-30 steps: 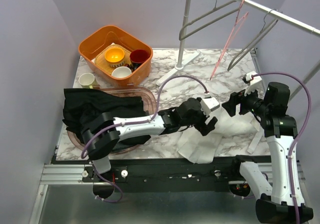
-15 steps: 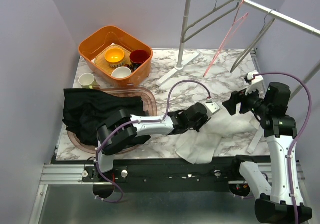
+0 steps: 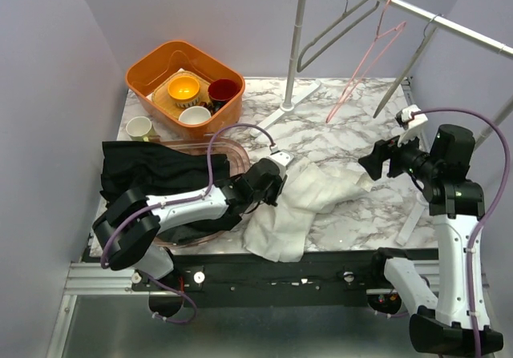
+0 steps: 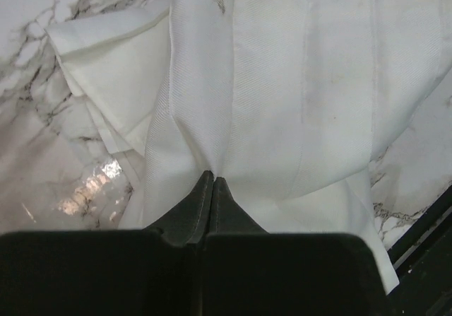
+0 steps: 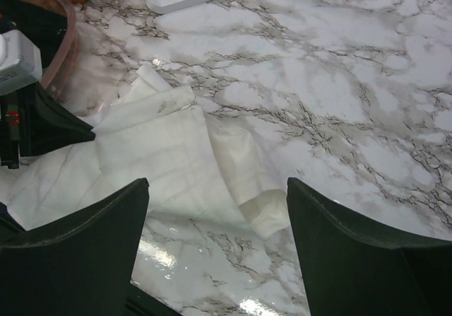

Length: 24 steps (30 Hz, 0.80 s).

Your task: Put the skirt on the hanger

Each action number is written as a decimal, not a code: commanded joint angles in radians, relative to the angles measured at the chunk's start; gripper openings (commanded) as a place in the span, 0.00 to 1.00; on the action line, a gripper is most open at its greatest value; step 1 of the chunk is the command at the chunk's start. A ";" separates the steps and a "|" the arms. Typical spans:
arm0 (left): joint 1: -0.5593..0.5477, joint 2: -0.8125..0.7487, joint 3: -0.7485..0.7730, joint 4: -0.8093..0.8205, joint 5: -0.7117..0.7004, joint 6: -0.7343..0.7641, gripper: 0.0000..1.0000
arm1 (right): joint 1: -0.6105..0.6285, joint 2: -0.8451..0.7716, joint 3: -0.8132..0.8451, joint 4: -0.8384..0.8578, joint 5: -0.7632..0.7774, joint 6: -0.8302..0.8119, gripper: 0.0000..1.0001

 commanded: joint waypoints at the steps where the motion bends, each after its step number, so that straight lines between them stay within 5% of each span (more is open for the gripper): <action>1: 0.026 -0.077 -0.079 -0.019 0.060 -0.106 0.00 | -0.008 -0.005 0.147 -0.125 -0.060 -0.024 0.86; 3: 0.050 -0.115 -0.100 -0.011 0.094 -0.112 0.10 | -0.008 -0.002 0.224 -0.159 -0.069 -0.027 0.86; 10: 0.104 -0.350 -0.102 0.038 0.229 -0.073 0.74 | -0.009 0.035 0.497 -0.248 -0.078 0.030 0.86; 17: 0.150 -0.390 -0.042 0.033 0.287 -0.016 0.91 | -0.008 0.109 0.665 -0.188 0.097 0.207 0.84; 24: 0.162 -0.379 -0.031 0.030 0.303 -0.017 0.94 | -0.009 0.187 0.714 -0.046 0.328 0.448 0.82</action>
